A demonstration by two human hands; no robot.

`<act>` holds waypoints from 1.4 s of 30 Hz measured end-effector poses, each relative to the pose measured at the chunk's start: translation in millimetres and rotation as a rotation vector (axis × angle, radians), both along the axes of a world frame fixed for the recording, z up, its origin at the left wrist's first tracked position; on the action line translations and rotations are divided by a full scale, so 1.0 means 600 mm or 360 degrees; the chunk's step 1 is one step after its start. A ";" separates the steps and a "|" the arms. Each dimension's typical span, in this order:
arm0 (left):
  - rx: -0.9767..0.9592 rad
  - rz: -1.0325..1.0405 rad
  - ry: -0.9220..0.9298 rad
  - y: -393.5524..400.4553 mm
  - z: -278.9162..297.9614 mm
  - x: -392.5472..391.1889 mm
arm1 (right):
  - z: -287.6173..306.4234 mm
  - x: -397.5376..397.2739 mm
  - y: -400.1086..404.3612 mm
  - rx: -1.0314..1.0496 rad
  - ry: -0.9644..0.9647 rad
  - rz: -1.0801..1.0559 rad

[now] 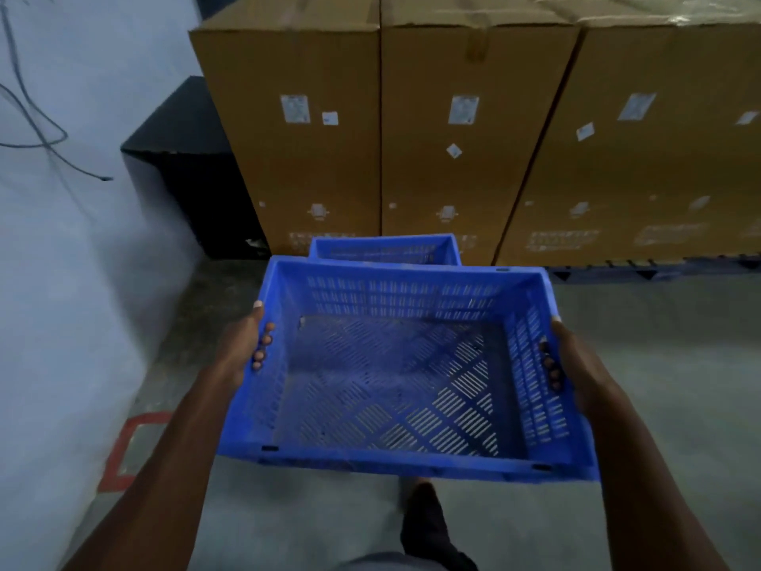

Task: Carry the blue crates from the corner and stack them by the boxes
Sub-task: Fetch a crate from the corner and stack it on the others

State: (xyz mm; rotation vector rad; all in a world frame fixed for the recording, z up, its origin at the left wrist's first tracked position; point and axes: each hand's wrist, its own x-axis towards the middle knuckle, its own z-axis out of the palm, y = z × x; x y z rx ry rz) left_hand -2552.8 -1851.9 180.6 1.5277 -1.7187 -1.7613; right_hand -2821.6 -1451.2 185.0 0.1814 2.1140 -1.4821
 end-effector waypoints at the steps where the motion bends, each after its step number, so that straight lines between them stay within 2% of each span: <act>1: -0.0012 0.0019 0.0000 -0.022 -0.005 -0.027 | -0.005 -0.033 -0.024 0.0003 -0.0004 0.0015; 9: 0.0002 0.0126 -0.0065 -0.154 -0.035 -0.214 | -0.036 -0.272 -0.205 0.0004 -0.0026 0.0143; 16: 0.0052 0.0152 -0.0137 -0.256 -0.072 -0.316 | -0.076 -0.405 -0.335 0.0071 -0.0088 0.0188; 26: 0.0110 0.0088 -0.0208 -0.384 -0.133 -0.432 | -0.121 -0.484 -0.439 0.0182 -0.0154 0.0110; 42: 0.0101 0.0092 -0.0207 -0.444 -0.177 -0.499 | -0.161 -0.551 -0.496 0.0238 -0.0172 0.0061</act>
